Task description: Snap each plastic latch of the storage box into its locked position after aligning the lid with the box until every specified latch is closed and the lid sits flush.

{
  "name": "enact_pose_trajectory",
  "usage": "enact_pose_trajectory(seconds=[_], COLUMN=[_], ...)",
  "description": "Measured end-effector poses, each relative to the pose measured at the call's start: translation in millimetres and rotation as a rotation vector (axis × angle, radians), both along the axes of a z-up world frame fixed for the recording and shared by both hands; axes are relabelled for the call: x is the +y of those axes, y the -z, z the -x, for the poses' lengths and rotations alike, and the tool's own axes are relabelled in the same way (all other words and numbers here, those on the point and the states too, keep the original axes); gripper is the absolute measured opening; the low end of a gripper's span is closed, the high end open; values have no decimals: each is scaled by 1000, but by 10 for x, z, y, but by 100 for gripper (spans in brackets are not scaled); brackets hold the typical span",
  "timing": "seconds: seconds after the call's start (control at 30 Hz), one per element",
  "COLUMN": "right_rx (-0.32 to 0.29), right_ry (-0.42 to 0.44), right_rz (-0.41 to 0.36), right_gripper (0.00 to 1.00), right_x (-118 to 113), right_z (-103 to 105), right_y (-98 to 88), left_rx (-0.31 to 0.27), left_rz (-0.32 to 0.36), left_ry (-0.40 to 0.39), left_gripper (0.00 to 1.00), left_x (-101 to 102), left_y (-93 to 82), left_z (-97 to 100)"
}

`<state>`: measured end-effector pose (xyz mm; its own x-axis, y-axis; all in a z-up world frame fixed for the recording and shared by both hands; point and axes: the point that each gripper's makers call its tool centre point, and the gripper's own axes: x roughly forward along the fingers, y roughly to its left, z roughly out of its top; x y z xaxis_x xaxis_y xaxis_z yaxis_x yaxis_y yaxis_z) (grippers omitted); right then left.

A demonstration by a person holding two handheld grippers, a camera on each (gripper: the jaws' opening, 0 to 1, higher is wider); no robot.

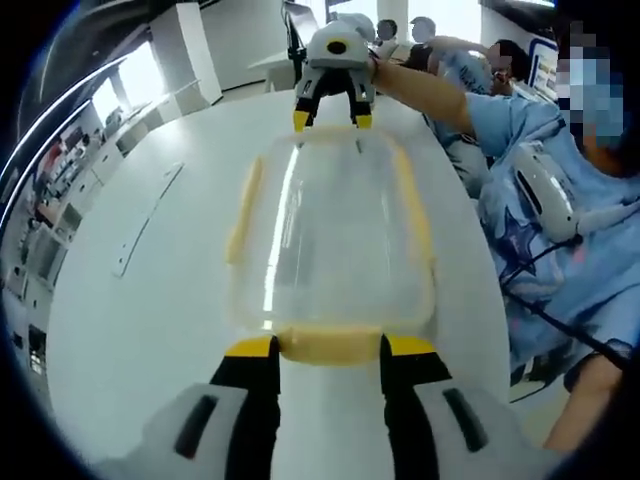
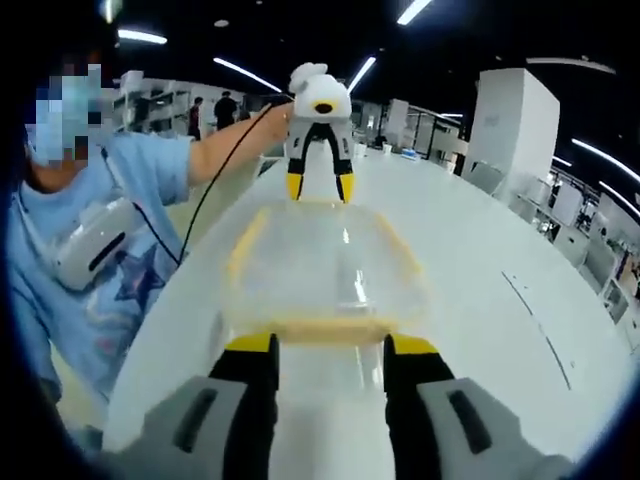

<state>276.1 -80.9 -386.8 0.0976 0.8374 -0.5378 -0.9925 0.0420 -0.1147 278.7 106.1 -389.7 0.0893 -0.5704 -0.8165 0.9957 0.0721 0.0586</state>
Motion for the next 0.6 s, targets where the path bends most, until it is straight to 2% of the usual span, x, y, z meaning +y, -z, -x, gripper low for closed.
enact_pose_trajectory(seconds=[0.47, 0.6], right_rx=[-26, -34], right_ry=[42, 49], right_rz=[62, 100], right_gripper=[40, 40], right_x=[-206, -264], right_z=[50, 56], right_y=[-57, -34], left_rx=[-11, -12], left_rz=[12, -2], left_ry=[33, 37], left_gripper=[39, 39], left_x=[-231, -235], left_y=[-11, -14], left_z=[-13, -20])
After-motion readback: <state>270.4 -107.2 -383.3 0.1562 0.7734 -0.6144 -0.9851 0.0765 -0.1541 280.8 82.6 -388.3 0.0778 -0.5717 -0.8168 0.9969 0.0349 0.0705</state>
